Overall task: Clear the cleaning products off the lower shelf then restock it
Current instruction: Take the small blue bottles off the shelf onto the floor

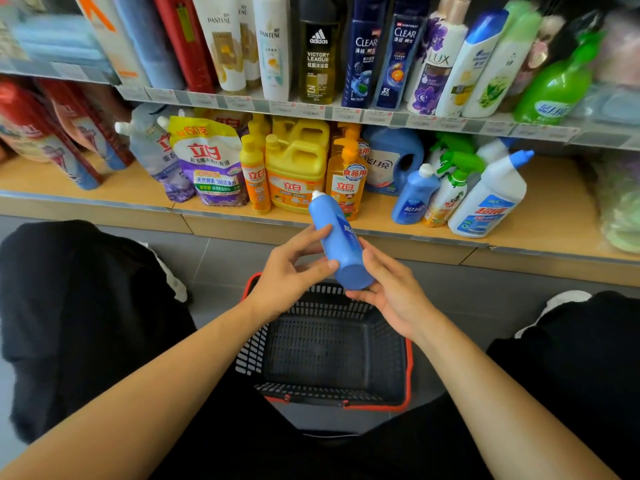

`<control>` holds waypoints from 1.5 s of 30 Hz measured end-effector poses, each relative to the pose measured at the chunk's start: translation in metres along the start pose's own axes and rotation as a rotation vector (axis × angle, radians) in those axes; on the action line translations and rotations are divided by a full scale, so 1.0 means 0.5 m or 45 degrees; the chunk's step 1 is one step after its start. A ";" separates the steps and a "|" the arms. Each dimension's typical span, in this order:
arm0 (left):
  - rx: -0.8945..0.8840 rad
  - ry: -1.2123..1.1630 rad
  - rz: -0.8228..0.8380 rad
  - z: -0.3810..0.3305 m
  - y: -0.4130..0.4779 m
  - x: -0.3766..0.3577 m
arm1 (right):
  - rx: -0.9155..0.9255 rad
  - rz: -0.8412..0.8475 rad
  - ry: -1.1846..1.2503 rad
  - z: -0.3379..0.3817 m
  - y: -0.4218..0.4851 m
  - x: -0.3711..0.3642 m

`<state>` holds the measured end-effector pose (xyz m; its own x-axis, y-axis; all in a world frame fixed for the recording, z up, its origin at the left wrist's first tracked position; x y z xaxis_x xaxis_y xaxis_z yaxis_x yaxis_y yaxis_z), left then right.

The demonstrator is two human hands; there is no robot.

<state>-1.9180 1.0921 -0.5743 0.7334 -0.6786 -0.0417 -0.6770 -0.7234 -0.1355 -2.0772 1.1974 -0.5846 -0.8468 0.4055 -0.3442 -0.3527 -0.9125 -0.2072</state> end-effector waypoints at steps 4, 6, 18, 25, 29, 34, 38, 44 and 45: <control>0.026 0.123 -0.020 -0.003 0.002 0.003 | 0.036 0.044 0.017 0.006 -0.006 0.002; 0.064 0.170 -0.092 -0.010 0.005 0.004 | 0.102 0.111 -0.069 0.010 -0.012 0.001; 0.210 0.107 -0.057 -0.095 0.026 -0.024 | 0.747 -0.246 -1.044 0.063 -0.018 -0.027; 0.086 0.353 -0.025 -0.128 0.056 -0.024 | 0.772 -0.165 -0.888 0.077 0.000 -0.023; 0.140 0.380 0.044 -0.127 0.097 -0.004 | 0.752 -0.092 -0.985 0.085 0.029 -0.014; 0.249 0.239 0.115 -0.112 0.137 0.022 | 0.681 0.038 -1.015 0.094 0.064 0.009; 0.299 0.243 0.182 -0.081 0.153 0.036 | 0.527 0.108 -0.860 0.081 0.087 0.027; 0.186 0.446 0.285 -0.017 0.173 0.040 | 0.322 -0.061 -0.530 0.057 0.132 0.057; 0.197 0.497 0.301 -0.007 0.175 0.042 | 0.278 -0.081 -0.461 0.057 0.139 0.059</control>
<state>-1.9620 1.0138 -0.5838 0.4622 -0.8409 0.2815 -0.7837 -0.5359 -0.3141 -2.1383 1.1443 -0.5829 -0.8920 0.4517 0.0149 -0.4518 -0.8921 -0.0056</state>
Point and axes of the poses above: each hand's wrist, its own y-axis towards the middle knuckle, its own x-axis out of the back of the hand, z = x × y, the point moved 2 cm from there along y, towards the middle knuckle, and after that the axes turned 9 degrees about x, right-handed, at the moved point
